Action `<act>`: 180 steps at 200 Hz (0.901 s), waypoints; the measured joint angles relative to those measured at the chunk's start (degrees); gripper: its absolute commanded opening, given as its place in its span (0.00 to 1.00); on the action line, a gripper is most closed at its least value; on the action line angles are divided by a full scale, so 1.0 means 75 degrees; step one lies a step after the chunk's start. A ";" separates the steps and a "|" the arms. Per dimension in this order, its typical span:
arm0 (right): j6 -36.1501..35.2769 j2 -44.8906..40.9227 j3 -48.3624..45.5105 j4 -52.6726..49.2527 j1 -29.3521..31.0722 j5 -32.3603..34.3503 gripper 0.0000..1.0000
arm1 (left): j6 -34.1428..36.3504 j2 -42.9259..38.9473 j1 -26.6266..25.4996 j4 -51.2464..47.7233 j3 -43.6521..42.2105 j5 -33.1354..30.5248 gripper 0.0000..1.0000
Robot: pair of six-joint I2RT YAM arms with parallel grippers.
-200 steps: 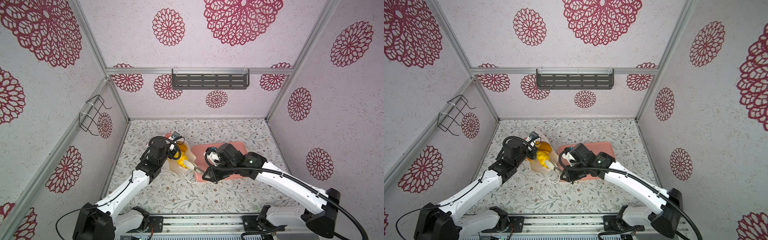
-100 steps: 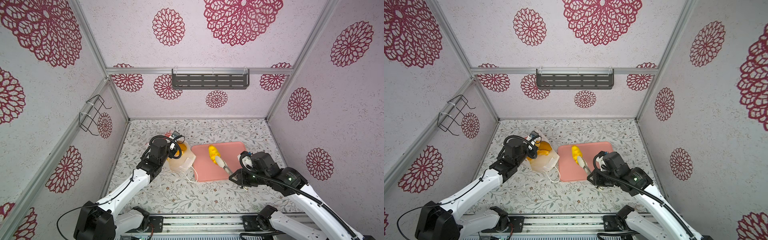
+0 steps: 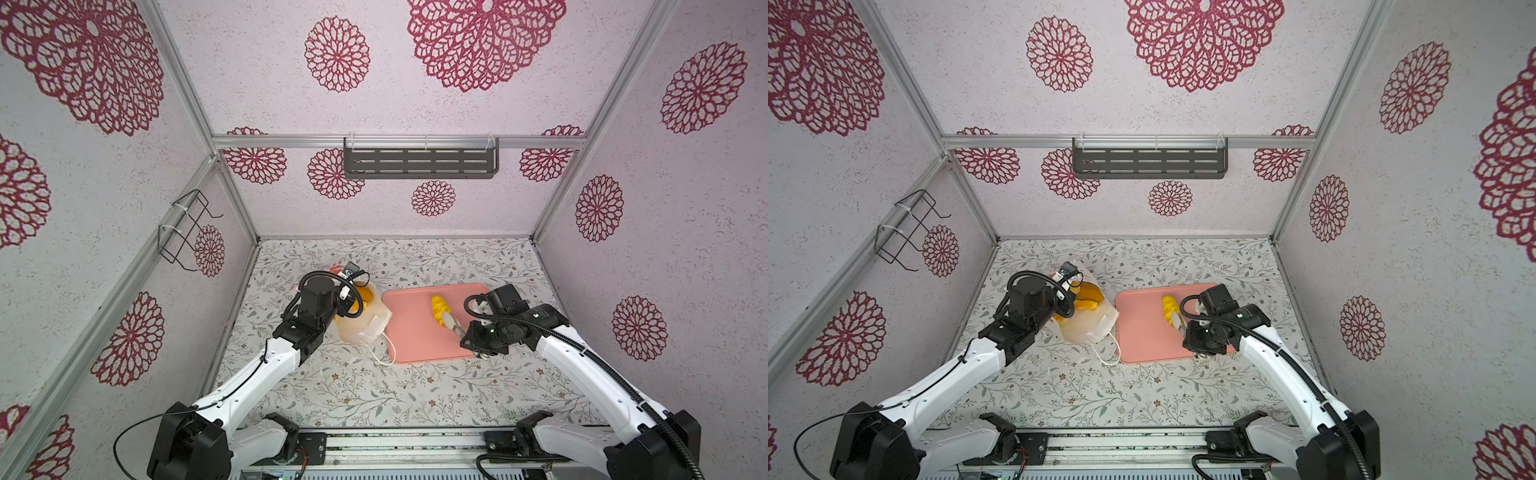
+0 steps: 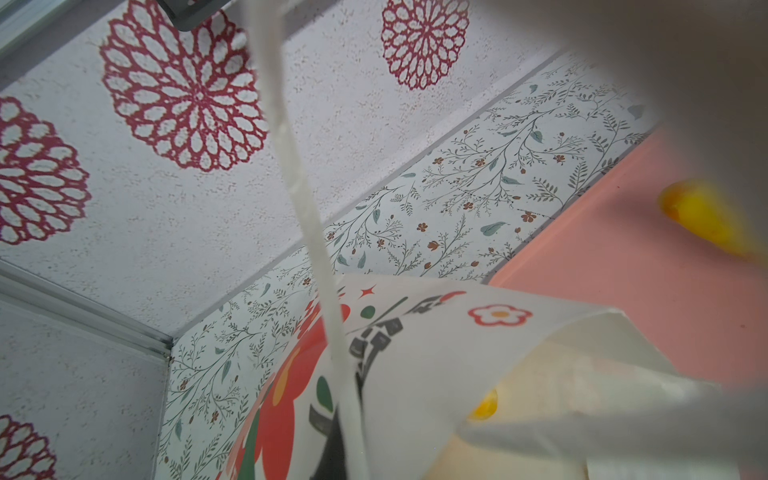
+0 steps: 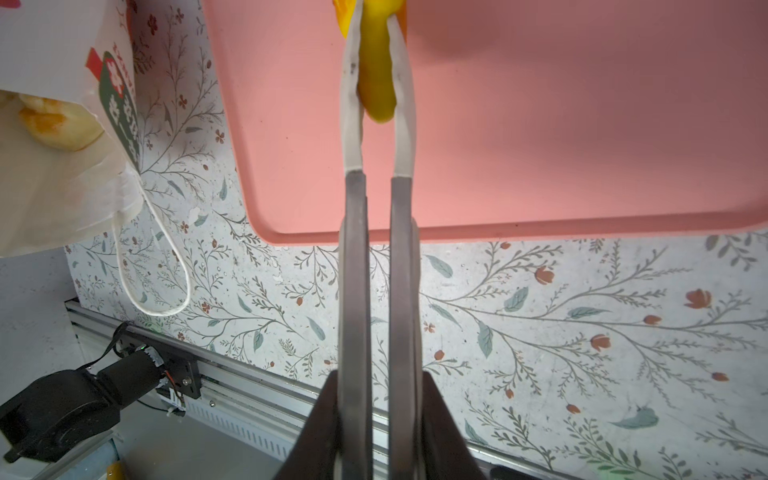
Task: Take the fake bread out of the paper bag
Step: 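Lower the bread onto the pink tray and open the tongs with the right gripper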
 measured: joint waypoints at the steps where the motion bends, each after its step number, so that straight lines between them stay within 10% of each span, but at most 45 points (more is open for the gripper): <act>1: -0.0003 0.0000 -0.0003 -0.0003 0.0000 0.0003 0.25 | 0.0003 0.0000 0.0000 0.0000 0.0000 0.0000 0.00; 180: -0.0221 -0.0431 -0.0321 -0.0498 -0.0341 0.0679 0.49 | 0.0020 -0.0035 -0.0015 -0.0055 0.0000 0.0050 0.00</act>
